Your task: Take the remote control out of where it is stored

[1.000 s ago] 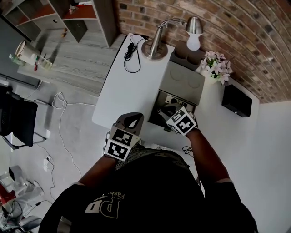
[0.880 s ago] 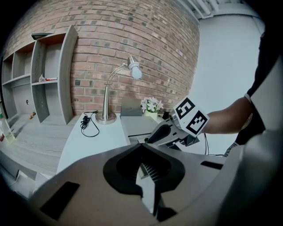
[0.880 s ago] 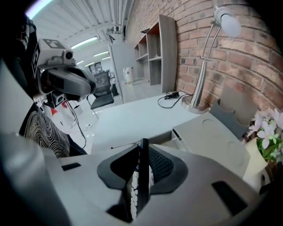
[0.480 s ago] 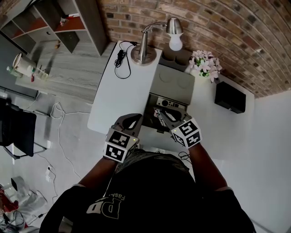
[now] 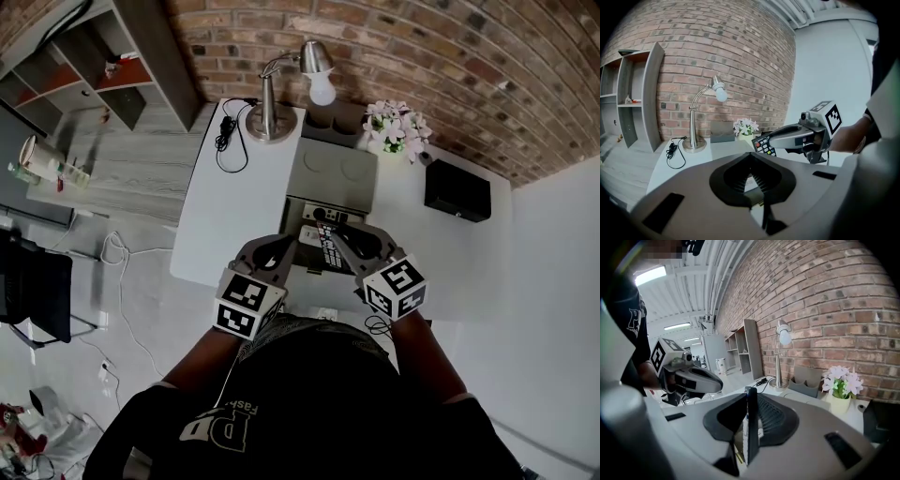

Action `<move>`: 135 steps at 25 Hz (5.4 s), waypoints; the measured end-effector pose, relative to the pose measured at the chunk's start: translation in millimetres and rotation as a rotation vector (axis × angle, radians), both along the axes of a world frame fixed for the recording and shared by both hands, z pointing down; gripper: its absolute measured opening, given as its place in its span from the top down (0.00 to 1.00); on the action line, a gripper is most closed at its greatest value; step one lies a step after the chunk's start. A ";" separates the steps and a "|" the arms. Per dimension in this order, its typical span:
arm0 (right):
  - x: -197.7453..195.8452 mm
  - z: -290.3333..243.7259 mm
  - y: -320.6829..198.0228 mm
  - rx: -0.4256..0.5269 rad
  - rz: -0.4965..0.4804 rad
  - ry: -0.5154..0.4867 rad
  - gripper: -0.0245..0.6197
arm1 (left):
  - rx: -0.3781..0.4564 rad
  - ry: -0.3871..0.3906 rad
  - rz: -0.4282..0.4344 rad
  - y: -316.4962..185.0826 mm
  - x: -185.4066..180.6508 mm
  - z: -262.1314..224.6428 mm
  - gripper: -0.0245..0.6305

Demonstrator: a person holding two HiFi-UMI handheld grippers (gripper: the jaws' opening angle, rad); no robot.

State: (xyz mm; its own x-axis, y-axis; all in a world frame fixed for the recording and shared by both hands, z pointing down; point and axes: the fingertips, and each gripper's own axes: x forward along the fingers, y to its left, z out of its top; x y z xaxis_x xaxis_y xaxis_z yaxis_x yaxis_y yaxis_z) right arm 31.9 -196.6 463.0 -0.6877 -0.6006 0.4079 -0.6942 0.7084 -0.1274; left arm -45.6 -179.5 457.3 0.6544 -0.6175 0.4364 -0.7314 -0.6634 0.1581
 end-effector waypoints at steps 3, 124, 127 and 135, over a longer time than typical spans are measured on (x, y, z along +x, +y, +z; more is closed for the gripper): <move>14.3 -9.6 4.0 0.005 0.036 -0.022 0.85 | 0.004 -0.003 0.024 4.3 12.2 -1.1 0.95; 59.3 3.6 35.2 -0.107 0.211 -0.120 0.95 | 0.015 -0.043 0.024 5.7 26.0 -9.1 0.95; 57.4 4.8 33.9 -0.107 0.209 -0.116 0.95 | 0.014 -0.055 0.024 6.5 24.1 -6.2 0.95; 45.8 14.7 29.2 -0.117 0.177 -0.086 0.95 | -0.002 -0.073 0.017 5.9 17.3 1.3 0.95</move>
State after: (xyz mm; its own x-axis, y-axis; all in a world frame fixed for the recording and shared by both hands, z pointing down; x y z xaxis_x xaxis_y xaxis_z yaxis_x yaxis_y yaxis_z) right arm 77.7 -167.4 477.6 -0.6111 -0.6670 0.4262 -0.7894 0.5531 -0.2662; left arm -28.3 -173.6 458.7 0.6313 -0.6054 0.4847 -0.7294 -0.6759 0.1059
